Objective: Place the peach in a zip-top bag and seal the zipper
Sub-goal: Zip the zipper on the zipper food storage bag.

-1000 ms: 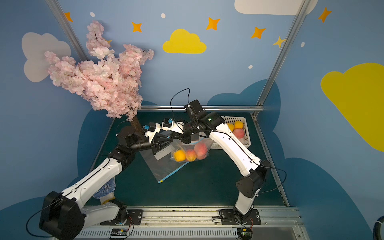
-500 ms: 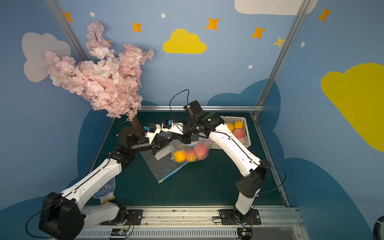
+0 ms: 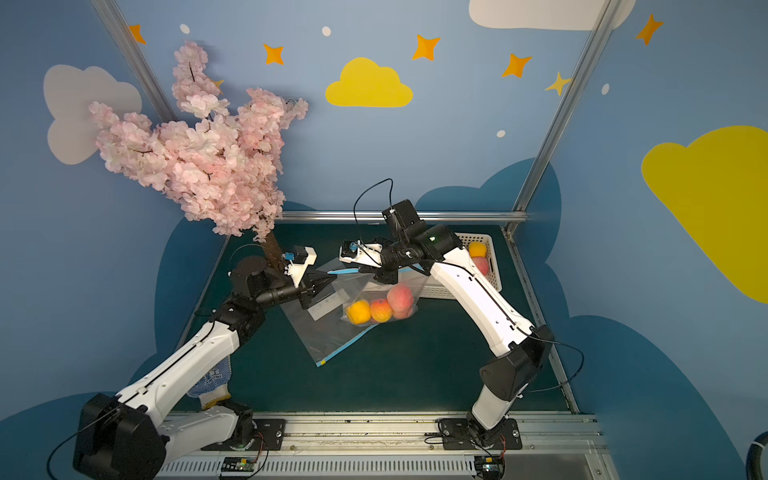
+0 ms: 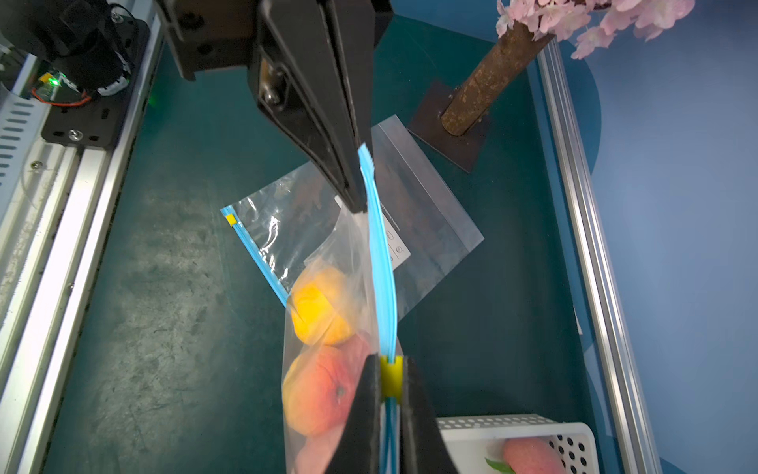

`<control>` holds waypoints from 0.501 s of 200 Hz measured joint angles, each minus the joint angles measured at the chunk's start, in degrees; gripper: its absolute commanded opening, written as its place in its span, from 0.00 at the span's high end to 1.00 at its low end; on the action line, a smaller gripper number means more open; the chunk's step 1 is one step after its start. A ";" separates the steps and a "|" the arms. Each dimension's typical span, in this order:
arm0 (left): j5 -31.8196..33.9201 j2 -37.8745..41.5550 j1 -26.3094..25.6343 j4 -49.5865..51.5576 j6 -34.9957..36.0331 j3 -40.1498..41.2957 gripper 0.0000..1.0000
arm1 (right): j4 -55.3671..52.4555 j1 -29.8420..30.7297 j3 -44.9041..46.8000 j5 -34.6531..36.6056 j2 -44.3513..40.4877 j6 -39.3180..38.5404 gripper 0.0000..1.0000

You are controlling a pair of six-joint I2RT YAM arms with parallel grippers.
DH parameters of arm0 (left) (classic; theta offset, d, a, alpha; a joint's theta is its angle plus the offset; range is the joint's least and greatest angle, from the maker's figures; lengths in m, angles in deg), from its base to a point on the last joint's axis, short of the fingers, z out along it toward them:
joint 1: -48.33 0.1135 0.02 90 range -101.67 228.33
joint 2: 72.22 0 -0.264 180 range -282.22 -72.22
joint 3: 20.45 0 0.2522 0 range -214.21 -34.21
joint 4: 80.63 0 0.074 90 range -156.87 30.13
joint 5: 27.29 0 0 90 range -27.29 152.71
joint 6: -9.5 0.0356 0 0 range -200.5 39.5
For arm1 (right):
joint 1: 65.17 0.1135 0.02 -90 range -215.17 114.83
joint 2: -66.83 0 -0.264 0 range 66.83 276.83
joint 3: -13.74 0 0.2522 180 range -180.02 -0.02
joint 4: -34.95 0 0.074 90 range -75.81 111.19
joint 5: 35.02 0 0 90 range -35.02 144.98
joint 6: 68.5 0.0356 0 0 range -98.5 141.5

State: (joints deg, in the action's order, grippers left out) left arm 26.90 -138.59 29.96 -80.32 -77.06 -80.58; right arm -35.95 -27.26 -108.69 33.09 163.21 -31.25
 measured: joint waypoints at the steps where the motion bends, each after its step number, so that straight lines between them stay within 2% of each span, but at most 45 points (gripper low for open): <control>1: 0.13 0.02 0.02 0.04 0.00 0.00 0.97 | -0.04 -0.07 0.00 0.11 0.00 -0.02 1.00; 45: 8.24 1.11 0.44 1.11 -0.02 0.00 0.97 | -0.81 -3.78 1.44 3.26 -2.05 -0.26 1.00; 100: 14.40 1.25 0.74 3.15 -0.28 -1.22 0.97 | -1.11 -8.70 4.76 5.62 -5.44 0.11 1.00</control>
State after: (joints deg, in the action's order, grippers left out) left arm 41.30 -137.34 30.70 -77.17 -77.35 -81.81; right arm -37.07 -35.96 -103.92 38.71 157.77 -31.14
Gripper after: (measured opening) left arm 0.047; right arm 0.069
